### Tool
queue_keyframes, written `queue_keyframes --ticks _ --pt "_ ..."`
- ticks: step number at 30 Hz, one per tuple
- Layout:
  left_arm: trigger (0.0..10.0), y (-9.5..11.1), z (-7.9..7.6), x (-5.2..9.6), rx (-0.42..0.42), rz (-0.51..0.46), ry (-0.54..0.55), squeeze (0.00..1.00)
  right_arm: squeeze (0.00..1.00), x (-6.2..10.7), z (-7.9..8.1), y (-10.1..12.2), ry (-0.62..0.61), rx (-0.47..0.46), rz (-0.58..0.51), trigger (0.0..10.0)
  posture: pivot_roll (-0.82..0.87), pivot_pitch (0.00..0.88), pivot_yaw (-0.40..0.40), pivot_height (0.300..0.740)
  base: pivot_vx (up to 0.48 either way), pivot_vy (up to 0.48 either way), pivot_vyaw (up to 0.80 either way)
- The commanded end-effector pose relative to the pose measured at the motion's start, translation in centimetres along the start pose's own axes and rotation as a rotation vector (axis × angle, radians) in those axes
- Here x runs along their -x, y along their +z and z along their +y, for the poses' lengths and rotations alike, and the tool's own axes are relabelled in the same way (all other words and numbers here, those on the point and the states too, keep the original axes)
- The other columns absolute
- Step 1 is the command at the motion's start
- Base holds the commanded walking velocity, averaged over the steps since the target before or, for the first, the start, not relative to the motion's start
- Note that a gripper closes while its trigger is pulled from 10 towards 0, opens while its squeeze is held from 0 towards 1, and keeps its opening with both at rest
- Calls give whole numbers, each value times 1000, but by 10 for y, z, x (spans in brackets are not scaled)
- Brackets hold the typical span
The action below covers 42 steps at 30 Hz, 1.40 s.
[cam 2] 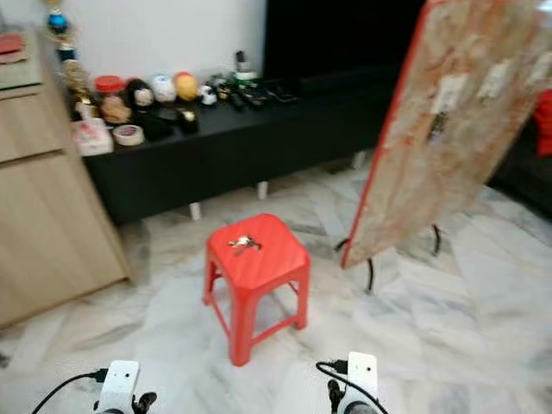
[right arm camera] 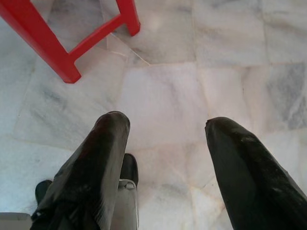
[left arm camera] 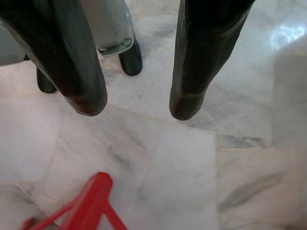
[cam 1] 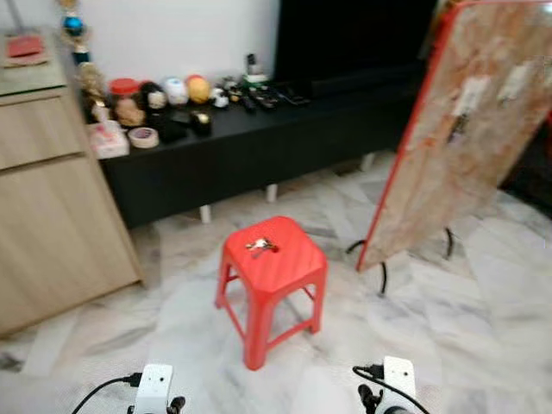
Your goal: Hang keys on a hook
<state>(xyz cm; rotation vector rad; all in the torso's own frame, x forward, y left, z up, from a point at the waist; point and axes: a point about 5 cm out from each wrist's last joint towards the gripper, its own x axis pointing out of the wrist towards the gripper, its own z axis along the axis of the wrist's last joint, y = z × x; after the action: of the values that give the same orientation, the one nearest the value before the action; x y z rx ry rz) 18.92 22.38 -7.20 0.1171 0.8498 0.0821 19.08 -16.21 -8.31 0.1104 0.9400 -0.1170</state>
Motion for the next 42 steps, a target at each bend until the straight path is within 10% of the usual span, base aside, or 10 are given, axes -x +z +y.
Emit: queue_keyframes --ticks 1,42 --pt "10000 -1 0 0 2 3 -6 0 0 0 -2 0 -9 -2 4 10000 47 0 -93 737 0 0 -681" --pt "10000 2 -1 0 3 -7 -4 0 0 0 -1 2 9 33 -7 10000 48 0 -91 737 182 0 -38"
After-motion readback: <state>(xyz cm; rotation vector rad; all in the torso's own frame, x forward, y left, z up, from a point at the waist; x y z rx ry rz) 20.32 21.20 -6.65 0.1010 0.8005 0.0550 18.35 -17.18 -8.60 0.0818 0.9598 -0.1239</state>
